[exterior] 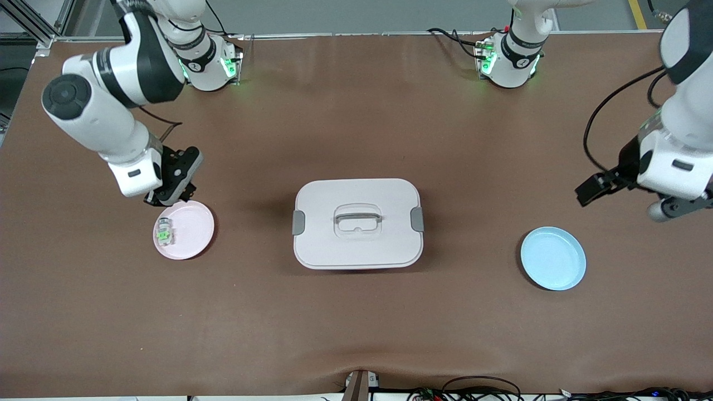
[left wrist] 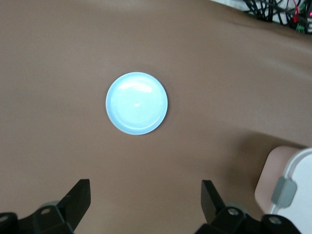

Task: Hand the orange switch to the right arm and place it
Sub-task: 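Move the orange switch with the right gripper to the pink plate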

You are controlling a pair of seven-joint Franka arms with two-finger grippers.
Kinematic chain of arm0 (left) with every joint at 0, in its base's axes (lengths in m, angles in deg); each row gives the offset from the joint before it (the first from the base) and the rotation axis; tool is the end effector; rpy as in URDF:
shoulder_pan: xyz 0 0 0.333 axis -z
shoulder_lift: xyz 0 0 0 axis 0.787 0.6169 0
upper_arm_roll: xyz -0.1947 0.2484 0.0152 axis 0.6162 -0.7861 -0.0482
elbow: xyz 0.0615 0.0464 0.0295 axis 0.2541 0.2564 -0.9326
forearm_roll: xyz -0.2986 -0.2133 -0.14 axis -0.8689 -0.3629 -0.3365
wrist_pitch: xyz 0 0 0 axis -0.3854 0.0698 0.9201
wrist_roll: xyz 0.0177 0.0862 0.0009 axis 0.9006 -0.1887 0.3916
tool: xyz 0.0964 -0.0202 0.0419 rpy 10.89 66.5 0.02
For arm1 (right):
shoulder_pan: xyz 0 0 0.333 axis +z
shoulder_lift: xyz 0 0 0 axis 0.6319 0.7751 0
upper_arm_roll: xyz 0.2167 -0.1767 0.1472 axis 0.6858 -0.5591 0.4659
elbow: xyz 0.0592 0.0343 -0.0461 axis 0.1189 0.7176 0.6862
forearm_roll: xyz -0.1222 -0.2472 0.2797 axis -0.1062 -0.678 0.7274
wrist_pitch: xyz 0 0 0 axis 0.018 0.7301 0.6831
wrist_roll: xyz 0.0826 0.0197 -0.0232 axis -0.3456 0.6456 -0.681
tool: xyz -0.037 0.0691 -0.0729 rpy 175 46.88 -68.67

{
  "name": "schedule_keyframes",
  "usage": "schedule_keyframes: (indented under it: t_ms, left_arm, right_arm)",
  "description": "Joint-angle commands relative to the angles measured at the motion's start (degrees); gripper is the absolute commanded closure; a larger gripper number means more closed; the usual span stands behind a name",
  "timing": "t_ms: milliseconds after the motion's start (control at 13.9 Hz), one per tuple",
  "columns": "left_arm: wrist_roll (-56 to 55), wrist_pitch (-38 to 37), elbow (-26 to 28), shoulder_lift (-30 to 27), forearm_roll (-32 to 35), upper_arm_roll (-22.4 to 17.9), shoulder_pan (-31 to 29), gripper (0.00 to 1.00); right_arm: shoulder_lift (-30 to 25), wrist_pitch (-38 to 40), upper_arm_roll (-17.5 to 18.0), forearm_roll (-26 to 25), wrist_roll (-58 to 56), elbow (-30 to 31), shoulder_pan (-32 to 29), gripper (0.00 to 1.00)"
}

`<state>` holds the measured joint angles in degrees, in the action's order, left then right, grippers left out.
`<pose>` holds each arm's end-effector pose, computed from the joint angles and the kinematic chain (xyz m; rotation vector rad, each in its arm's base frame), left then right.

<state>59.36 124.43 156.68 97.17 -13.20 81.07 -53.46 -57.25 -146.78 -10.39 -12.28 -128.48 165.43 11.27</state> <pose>0.6049 -0.0871 0.6102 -3.0394 -0.4307 -0.1001 0.5573 0.1124 0.4206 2.5271 1.7882 0.0058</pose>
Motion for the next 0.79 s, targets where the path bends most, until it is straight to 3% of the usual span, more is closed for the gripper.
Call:
schedule_keyframes:
  t_ms: [0,216,503,719]
  left_arm:
    - [10.5,-1.9,4.0,-5.4,-1.5,-7.6,5.0,0.00]
    - [16.0,-2.0,7.3,-9.2,-2.9,-9.9,5.5,0.00]
    - [17.5,-1.2,10.8,-12.7,-5.4,-10.7,5.4,0.00]
    - [17.7,-1.2,10.8,-12.7,-6.8,-10.6,4.9,0.00]
  right_arm:
    - [6.7,-0.5,1.2,-9.9,-2.7,-1.6,-0.3,1.00]
    - [13.1,-2.3,1.1,-19.4,-3.1,-1.6,-1.3,1.00]
    - [19.5,-9.7,0.9,-21.7,-8.7,-0.2,-5.5,1.00]
    - [22.4,-10.8,-0.6,-27.6,-7.2,-0.3,-5.1,1.00]
